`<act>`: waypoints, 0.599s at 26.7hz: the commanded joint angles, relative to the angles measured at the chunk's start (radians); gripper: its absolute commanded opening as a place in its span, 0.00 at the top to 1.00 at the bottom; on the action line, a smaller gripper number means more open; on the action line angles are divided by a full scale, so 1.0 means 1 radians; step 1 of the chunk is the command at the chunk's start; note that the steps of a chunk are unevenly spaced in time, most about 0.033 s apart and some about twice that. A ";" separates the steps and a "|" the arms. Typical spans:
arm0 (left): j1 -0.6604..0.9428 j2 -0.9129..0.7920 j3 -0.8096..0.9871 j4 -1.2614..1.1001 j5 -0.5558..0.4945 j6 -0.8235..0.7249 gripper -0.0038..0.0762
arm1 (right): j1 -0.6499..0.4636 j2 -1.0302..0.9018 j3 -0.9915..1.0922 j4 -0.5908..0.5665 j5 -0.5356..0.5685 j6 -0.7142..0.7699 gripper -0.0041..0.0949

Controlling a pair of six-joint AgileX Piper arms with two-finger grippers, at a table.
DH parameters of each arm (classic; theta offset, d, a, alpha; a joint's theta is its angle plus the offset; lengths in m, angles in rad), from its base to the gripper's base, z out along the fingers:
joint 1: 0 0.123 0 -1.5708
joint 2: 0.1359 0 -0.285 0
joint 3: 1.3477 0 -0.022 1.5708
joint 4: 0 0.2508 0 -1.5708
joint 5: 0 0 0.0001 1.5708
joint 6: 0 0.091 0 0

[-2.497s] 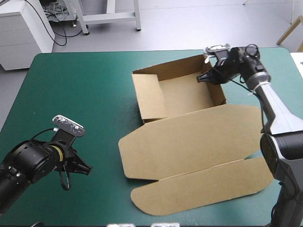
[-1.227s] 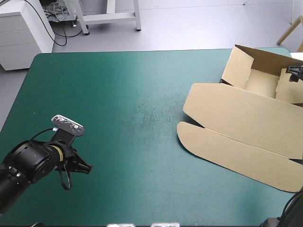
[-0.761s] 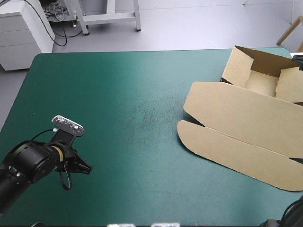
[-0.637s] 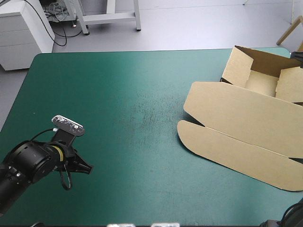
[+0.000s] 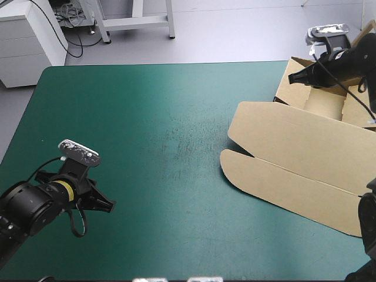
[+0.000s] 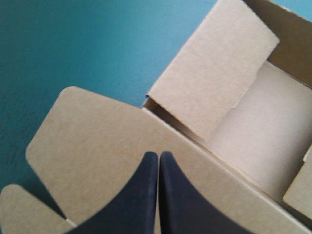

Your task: Fold the box

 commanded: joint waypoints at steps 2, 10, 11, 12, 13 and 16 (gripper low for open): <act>-0.003 -0.083 -0.022 0.025 -0.007 0.035 0.96 | 0.065 -0.143 0.091 -0.003 -0.036 -0.011 0.96; -0.003 -0.273 0.076 0.038 0.002 0.060 0.96 | 0.105 -0.440 0.474 0.047 -0.161 -0.061 0.96; -0.003 -0.293 0.098 0.038 0.002 0.060 0.96 | 0.105 -0.478 0.532 0.049 -0.187 -0.062 0.96; -0.003 -0.317 0.121 0.038 -0.001 0.060 0.96 | 0.105 -0.534 0.602 0.049 -0.212 -0.065 0.96; -0.003 -0.346 0.154 0.038 -0.015 0.060 0.96 | 0.105 -0.589 0.671 0.049 -0.247 -0.065 0.96; -0.003 -0.408 0.235 0.040 -0.041 0.060 0.96 | 0.105 -0.777 0.902 0.047 -0.296 -0.100 0.98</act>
